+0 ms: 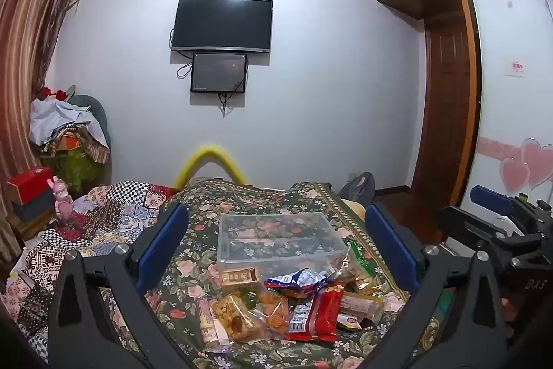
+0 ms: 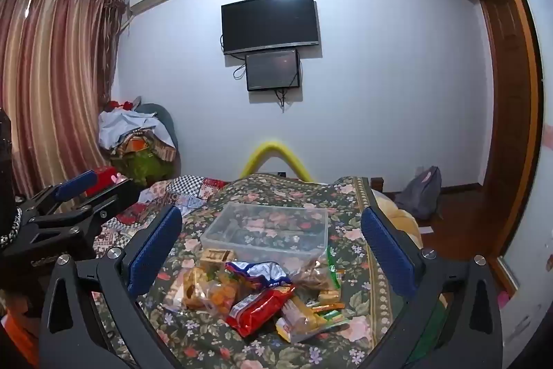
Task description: Organize snacks
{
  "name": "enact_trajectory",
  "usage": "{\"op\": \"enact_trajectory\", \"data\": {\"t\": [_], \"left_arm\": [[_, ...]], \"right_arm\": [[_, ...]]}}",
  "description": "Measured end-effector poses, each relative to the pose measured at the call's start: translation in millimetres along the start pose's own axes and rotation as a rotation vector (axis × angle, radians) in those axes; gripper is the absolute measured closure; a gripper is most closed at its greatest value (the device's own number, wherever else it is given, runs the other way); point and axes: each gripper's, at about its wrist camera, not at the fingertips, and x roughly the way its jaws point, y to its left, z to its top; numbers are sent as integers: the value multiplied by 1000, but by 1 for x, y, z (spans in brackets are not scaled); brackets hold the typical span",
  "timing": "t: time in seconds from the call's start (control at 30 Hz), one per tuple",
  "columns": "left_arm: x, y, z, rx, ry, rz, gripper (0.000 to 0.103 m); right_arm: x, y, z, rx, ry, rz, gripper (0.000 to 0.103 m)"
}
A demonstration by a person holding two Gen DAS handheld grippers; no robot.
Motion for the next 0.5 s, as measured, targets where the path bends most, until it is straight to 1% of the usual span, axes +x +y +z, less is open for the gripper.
{"op": "enact_trajectory", "data": {"t": [0.13, 0.23, 0.5], "left_arm": [[-1, 0, 1, 2, -7, -6, 0], [-3, 4, -5, -2, -8, -11, 0], [-1, 1, -4, 8, -9, 1, 0]], "right_arm": [[0, 2, 0, -8, 1, -6, 0], [1, 1, 0, -5, 1, -6, 0], [-2, 5, -6, -4, -16, -9, 0]]}}
